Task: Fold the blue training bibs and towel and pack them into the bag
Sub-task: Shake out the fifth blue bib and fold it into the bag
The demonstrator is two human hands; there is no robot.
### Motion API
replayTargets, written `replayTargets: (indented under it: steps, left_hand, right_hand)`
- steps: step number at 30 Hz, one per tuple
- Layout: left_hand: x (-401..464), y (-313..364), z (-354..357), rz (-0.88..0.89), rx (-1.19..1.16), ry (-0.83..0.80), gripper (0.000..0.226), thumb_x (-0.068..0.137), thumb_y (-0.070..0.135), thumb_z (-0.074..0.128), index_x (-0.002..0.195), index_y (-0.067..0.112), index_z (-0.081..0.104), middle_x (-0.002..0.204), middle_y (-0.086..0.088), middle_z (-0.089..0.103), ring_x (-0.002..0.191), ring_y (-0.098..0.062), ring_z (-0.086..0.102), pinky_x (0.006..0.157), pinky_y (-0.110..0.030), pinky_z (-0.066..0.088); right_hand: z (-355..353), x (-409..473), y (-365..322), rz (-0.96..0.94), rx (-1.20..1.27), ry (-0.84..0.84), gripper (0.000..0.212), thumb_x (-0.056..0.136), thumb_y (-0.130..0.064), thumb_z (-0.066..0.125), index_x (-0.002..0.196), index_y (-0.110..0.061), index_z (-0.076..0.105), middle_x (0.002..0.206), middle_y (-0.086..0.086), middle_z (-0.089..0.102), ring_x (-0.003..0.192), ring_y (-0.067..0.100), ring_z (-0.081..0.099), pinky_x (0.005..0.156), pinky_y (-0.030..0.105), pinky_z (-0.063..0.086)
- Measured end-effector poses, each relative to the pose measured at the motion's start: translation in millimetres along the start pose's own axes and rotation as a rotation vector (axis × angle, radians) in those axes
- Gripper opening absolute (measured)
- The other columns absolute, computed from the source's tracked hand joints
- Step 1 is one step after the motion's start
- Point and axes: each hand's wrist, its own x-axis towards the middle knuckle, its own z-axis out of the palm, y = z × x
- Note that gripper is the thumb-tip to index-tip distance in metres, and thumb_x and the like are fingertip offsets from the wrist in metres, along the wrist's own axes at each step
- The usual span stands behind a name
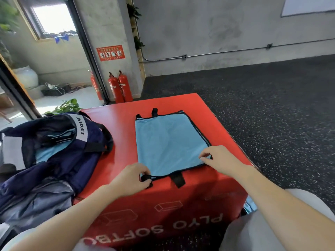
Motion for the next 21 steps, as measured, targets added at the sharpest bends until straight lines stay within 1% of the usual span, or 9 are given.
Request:
replayTargets:
  steps: [3,6,8,10,11,13,14,18,21]
  left_hand:
    - [-29.7,-17.2,-14.6,-0.067,-0.008,-0.004,0.015,0.067,0.049,0.064,0.08,0.041,0.065,0.081,0.021,0.063,0.075,0.001,0.058,0.069,-0.018,0.044]
    - [-47.9,-20.2,-18.7,-0.085,-0.032,0.035,0.012,0.069,0.041,0.07,0.079,0.033,0.069,0.081,0.016,0.064,0.075,-0.004,0.059,0.069,-0.02,0.046]
    - [-56.2,-19.8,-16.6,-0.078,-0.033,0.061,0.01,0.073,0.033,0.075,0.081,0.03,0.069,0.081,0.015,0.063,0.076,0.0,0.057,0.068,-0.017,0.042]
    - [-61.9,-21.5,-13.0,-0.059,-0.038,0.081,0.017,0.076,0.037,0.079,0.088,0.031,0.069,0.086,0.016,0.063,0.079,0.003,0.056,0.071,-0.017,0.04]
    - [-63.3,-23.1,-10.0,-0.048,-0.044,0.084,0.024,0.076,0.041,0.081,0.094,0.031,0.07,0.091,0.017,0.064,0.083,0.002,0.056,0.076,-0.019,0.042]
    - [-65.2,-23.5,-4.8,-0.039,-0.038,0.081,0.035,0.076,0.044,0.082,0.106,0.029,0.071,0.1,0.016,0.065,0.094,-0.002,0.055,0.086,-0.021,0.043]
    - [-66.0,-22.9,-3.0,-0.038,-0.028,0.086,0.036,0.077,0.042,0.082,0.108,0.027,0.072,0.102,0.015,0.064,0.097,-0.004,0.054,0.087,-0.02,0.041]
    - [-70.0,-21.2,0.3,-0.012,0.021,0.116,0.025,0.082,0.031,0.079,0.106,0.025,0.075,0.095,0.016,0.062,0.093,-0.006,0.053,0.081,-0.016,0.035]
    - [-73.4,-22.0,-0.8,-0.005,0.008,0.123,0.015,0.084,0.029,0.078,0.099,0.026,0.076,0.086,0.018,0.06,0.083,-0.004,0.051,0.077,-0.019,0.036]
  right_hand:
    - [11.2,-11.6,0.4,-0.066,-0.028,-0.102,0.004,0.091,-0.035,0.071,0.094,-0.037,0.07,0.092,-0.02,0.067,0.087,-0.005,0.06,0.079,0.02,0.047]
    - [20.7,-18.9,0.3,-0.103,-0.076,-0.176,0.025,0.085,-0.049,0.075,0.104,-0.035,0.07,0.098,-0.022,0.063,0.091,-0.008,0.055,0.079,0.016,0.042]
    - [22.9,-22.3,-0.3,-0.118,-0.11,-0.186,0.037,0.081,-0.056,0.076,0.11,-0.034,0.07,0.1,-0.024,0.059,0.092,-0.008,0.052,0.081,0.017,0.039]
    - [23.9,-26.1,-1.6,-0.124,-0.133,-0.18,0.042,0.079,-0.054,0.078,0.114,-0.032,0.07,0.102,-0.024,0.057,0.094,-0.005,0.05,0.082,0.019,0.038]
    - [24.1,-28.5,-2.5,-0.126,-0.141,-0.175,0.043,0.079,-0.051,0.079,0.116,-0.031,0.069,0.104,-0.022,0.057,0.096,-0.002,0.051,0.083,0.019,0.037]
    - [25.3,-33.0,-4.0,-0.137,-0.16,-0.151,0.041,0.082,-0.043,0.08,0.119,-0.028,0.07,0.105,-0.019,0.058,0.097,0.001,0.051,0.082,0.018,0.036]
    - [26.3,-34.5,-4.4,-0.143,-0.173,-0.138,0.039,0.083,-0.041,0.079,0.119,-0.027,0.07,0.104,-0.019,0.058,0.096,0.001,0.05,0.082,0.018,0.035]
    - [30.8,-38.8,-5.3,-0.163,-0.199,-0.109,0.029,0.087,-0.036,0.076,0.115,-0.028,0.075,0.091,-0.023,0.054,0.094,0.003,0.051,0.083,0.022,0.039]
    - [33.1,-42.1,-5.6,-0.189,-0.244,-0.123,0.021,0.093,-0.032,0.07,0.114,-0.028,0.076,0.089,-0.025,0.049,0.096,0.003,0.049,0.082,0.022,0.037]
